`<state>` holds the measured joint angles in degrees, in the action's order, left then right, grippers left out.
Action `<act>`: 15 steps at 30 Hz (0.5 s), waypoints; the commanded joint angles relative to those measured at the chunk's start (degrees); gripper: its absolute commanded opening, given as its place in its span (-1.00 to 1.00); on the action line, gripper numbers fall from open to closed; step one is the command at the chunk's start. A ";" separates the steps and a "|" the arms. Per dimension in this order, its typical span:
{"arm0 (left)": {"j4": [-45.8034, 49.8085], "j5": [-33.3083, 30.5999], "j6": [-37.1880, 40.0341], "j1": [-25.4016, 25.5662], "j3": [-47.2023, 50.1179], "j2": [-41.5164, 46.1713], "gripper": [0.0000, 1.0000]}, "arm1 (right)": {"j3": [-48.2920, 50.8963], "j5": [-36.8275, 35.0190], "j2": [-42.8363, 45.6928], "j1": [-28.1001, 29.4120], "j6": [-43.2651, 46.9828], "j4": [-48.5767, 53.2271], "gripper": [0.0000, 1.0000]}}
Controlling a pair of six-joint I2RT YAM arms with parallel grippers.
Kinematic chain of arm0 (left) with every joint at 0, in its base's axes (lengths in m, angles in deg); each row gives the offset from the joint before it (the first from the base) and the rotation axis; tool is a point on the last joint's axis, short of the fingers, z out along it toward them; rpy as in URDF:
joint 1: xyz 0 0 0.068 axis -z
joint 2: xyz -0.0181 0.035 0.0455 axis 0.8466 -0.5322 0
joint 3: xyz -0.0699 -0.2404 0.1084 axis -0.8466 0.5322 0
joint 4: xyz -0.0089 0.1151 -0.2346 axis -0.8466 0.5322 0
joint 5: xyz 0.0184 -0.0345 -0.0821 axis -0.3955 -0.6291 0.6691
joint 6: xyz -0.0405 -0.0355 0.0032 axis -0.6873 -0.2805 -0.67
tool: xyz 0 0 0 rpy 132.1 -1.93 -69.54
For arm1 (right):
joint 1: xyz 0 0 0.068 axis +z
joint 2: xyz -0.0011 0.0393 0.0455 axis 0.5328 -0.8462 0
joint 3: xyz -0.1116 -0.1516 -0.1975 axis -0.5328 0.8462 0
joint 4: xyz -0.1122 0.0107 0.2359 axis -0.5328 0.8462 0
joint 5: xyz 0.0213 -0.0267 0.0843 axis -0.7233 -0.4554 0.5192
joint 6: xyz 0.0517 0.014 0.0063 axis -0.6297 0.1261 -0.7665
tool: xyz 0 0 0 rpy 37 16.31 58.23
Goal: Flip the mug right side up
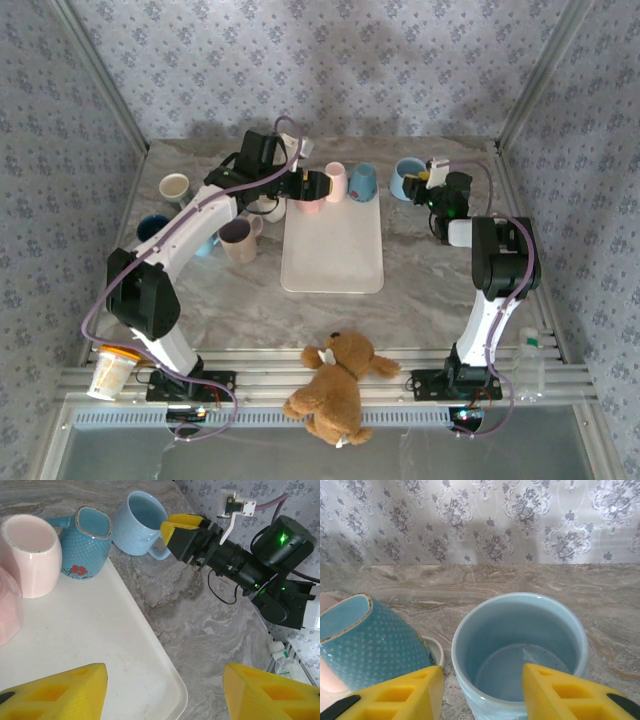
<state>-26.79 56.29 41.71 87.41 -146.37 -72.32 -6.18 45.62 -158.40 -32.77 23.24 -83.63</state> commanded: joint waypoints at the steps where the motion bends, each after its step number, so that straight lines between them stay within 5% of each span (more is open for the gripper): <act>1: 1.77 0.55 0.86 -0.43 -2.14 -0.09 0.25 | -1.93 -3.79 2.88 -0.46 -0.55 3.96 -0.08; 7: 9.47 -6.28 6.15 -0.42 -5.03 -0.98 0.27 | 1.42 -5.19 8.15 -0.24 0.39 4.73 0.14; 15: 19.51 -17.76 14.20 0.05 -10.61 -4.22 0.45 | -1.49 -12.27 23.55 1.05 1.73 33.21 0.35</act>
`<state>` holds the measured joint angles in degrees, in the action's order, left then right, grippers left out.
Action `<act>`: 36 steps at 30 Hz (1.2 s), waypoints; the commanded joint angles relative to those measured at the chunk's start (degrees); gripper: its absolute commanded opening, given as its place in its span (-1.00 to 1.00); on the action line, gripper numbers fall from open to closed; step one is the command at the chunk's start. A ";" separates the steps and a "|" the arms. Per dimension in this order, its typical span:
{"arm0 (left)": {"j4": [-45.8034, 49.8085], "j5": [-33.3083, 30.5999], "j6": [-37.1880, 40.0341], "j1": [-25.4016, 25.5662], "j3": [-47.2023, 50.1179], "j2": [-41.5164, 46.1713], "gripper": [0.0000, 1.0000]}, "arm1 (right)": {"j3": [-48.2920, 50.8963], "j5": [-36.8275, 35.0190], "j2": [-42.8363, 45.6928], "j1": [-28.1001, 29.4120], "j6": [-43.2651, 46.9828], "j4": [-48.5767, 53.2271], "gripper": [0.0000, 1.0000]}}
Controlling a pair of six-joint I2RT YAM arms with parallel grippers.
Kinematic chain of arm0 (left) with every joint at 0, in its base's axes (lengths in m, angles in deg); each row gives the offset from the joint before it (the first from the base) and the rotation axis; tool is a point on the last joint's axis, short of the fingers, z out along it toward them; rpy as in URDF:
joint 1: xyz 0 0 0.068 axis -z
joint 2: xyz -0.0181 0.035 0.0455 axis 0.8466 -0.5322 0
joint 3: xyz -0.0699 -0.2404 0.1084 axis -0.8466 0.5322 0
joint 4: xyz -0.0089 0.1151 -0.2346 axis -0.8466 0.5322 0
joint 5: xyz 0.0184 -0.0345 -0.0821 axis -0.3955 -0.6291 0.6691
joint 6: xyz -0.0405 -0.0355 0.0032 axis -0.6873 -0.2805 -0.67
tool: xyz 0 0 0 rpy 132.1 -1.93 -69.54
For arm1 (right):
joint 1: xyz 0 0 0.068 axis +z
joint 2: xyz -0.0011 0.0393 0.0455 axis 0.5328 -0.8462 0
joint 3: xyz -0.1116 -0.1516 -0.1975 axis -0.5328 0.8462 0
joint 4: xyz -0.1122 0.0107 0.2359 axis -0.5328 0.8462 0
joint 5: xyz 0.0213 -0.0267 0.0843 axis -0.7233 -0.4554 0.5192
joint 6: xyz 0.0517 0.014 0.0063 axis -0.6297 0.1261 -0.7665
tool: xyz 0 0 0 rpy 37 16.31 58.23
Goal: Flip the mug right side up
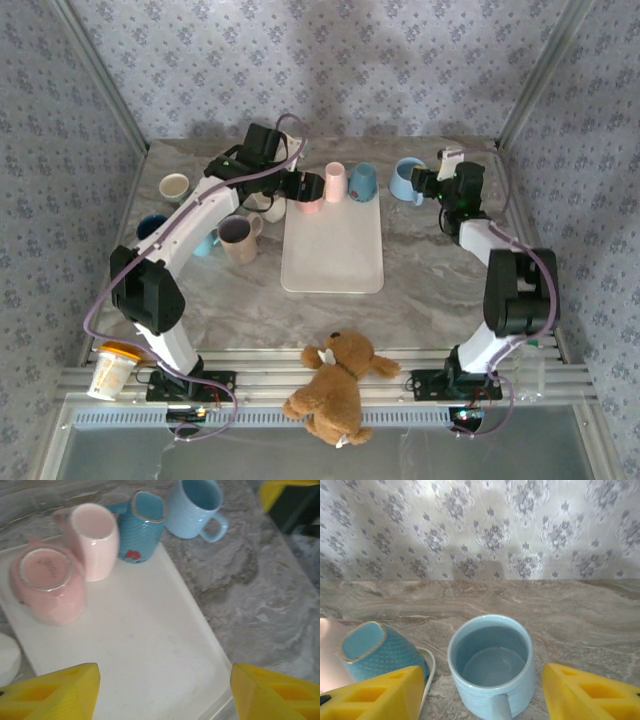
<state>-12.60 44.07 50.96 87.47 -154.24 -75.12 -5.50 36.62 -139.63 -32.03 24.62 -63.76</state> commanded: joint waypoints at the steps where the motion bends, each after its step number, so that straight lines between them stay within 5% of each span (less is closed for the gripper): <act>1: 5.91 -6.35 5.88 -0.04 -3.33 -2.06 0.49 | -2.82 -3.09 6.49 0.41 0.23 17.37 0.37; 9: 11.04 -12.03 13.47 -0.08 -14.09 -10.57 0.70 | -1.58 1.81 17.88 0.52 -6.39 35.40 0.63; 10: 11.82 -12.39 14.26 -0.03 -15.11 -11.97 0.71 | -1.36 2.54 19.01 0.62 -7.15 36.40 0.95; 11: 12.97 -13.01 14.95 -0.09 -18.45 -13.68 0.72 | -1.24 3.05 20.15 0.58 -8.36 38.05 1.00; 25: 28.51 -19.86 18.45 0.02 -44.37 -33.25 0.82 | -4.27 17.81 25.20 -0.86 -24.29 52.14 1.00; 36: 25.63 -18.85 16.90 -0.41 -47.05 -38.09 0.83 | -3.84 22.59 22.65 -1.17 -32.20 49.71 1.00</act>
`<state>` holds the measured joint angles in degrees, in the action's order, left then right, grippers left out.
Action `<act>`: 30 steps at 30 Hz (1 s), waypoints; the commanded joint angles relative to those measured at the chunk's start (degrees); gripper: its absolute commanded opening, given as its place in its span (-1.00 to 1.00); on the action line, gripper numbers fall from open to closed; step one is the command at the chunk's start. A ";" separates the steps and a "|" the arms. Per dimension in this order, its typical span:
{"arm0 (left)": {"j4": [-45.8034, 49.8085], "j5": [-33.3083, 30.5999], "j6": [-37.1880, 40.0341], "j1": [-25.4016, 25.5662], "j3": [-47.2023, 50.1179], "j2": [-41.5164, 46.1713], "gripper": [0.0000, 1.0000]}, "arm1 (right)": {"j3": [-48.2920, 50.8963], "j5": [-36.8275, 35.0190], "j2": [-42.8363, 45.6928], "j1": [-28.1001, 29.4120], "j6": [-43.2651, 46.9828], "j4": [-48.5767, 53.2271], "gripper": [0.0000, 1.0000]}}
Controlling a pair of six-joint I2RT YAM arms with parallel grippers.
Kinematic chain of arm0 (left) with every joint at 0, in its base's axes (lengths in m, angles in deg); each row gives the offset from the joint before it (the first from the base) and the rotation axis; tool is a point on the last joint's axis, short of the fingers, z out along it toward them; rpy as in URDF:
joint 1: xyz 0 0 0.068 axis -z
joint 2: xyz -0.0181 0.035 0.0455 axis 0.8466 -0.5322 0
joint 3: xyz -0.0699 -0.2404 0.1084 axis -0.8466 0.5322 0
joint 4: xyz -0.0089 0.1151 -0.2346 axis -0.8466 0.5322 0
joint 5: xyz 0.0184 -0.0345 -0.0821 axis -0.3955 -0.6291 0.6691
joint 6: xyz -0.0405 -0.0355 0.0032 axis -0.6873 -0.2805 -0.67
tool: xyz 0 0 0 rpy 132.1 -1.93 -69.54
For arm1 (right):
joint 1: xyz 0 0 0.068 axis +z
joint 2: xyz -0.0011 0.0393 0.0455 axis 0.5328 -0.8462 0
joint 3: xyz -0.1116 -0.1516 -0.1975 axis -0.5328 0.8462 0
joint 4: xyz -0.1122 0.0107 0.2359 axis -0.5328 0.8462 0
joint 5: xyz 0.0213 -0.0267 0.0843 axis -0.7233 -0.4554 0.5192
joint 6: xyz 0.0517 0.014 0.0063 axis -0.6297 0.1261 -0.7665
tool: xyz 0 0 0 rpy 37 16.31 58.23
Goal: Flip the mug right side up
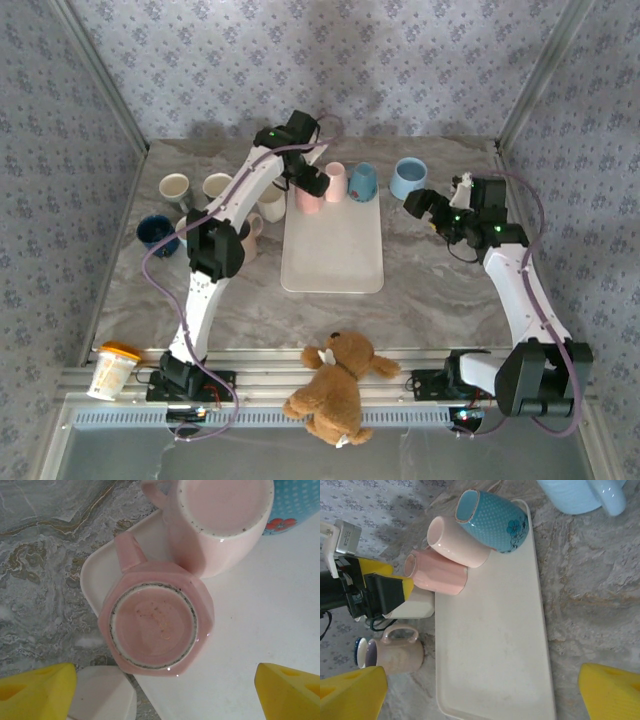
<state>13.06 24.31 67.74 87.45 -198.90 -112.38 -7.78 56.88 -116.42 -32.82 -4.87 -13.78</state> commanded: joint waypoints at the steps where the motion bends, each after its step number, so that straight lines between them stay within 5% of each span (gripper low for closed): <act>1: -0.01 1.37 0.39 -0.36 -2.70 -1.29 0.83 | -1.45 2.24 -0.52 -0.43 -2.71 -0.41 1.00; 11: -0.41 -2.42 1.42 -0.31 -4.78 -5.33 0.78 | -0.86 1.89 -0.52 -0.52 -5.43 -1.32 1.00; 22: -1.26 0.50 1.70 -0.31 -5.08 -7.86 0.76 | -0.38 1.25 0.11 -0.43 -5.87 -1.25 0.99; 30: -0.89 1.66 1.44 -0.33 -5.07 -8.16 0.54 | -0.82 0.14 0.99 -0.43 -5.88 -0.72 1.00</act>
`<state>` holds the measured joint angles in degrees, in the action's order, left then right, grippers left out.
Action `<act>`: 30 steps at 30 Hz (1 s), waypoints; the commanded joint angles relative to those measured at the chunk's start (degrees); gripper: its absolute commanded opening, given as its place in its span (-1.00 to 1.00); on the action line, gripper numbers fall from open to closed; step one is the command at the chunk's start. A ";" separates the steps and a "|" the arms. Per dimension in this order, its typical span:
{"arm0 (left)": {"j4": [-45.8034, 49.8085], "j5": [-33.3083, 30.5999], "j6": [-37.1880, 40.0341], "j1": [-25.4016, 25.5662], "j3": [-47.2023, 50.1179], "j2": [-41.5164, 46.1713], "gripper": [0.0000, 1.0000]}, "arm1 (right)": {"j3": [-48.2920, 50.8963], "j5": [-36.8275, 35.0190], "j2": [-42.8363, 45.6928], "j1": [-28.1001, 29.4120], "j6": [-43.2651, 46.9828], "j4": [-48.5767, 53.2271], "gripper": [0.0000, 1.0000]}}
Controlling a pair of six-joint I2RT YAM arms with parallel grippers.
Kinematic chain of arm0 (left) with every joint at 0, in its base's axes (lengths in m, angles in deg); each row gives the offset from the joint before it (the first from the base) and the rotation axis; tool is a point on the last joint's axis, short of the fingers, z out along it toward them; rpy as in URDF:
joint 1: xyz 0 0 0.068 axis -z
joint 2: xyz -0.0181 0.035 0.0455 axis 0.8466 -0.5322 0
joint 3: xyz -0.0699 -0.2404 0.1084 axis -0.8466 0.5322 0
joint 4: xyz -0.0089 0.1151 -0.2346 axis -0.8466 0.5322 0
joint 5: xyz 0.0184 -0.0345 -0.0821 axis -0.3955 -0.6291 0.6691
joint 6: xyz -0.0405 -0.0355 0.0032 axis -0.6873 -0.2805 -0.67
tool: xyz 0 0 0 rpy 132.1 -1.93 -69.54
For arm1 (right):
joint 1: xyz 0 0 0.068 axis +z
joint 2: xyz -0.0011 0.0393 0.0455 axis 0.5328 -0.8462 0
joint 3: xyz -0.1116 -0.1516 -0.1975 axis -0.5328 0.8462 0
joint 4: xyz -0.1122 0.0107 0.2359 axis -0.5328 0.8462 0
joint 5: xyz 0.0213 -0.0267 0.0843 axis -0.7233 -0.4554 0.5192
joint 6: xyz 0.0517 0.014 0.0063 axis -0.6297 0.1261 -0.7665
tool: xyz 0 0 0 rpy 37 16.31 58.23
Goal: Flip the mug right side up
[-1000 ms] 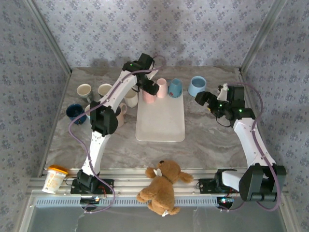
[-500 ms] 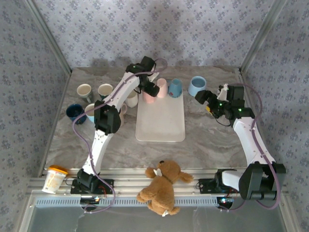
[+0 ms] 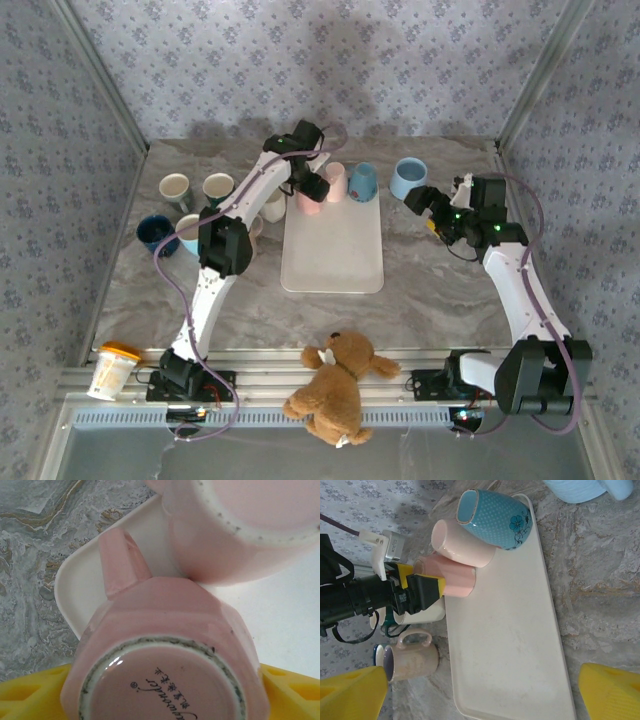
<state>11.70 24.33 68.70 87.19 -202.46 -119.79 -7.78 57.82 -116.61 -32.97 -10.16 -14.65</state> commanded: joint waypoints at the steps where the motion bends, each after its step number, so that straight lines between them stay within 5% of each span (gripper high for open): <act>1: 0.47 1.75 0.51 -0.04 -1.58 -0.69 0.50 | -0.90 -0.97 1.12 -0.23 -0.59 0.15 1.00; 9: 2.67 2.91 0.55 0.06 -1.46 3.74 0.27 | -0.60 -2.47 0.52 -0.19 0.12 0.01 1.00; 25: 6.87 7.43 -2.46 1.89 2.27 19.45 0.25 | -0.24 3.19 0.51 -0.23 0.72 -1.20 0.94; 30: 6.42 13.11 -4.97 1.88 2.81 25.20 0.25 | 0.49 5.58 1.27 -0.28 -1.75 -4.72 0.93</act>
<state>19.09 32.40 65.64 89.11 -198.48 -100.67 -7.62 60.68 -116.46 -32.97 -10.40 -16.86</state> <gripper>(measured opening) 0.696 0.967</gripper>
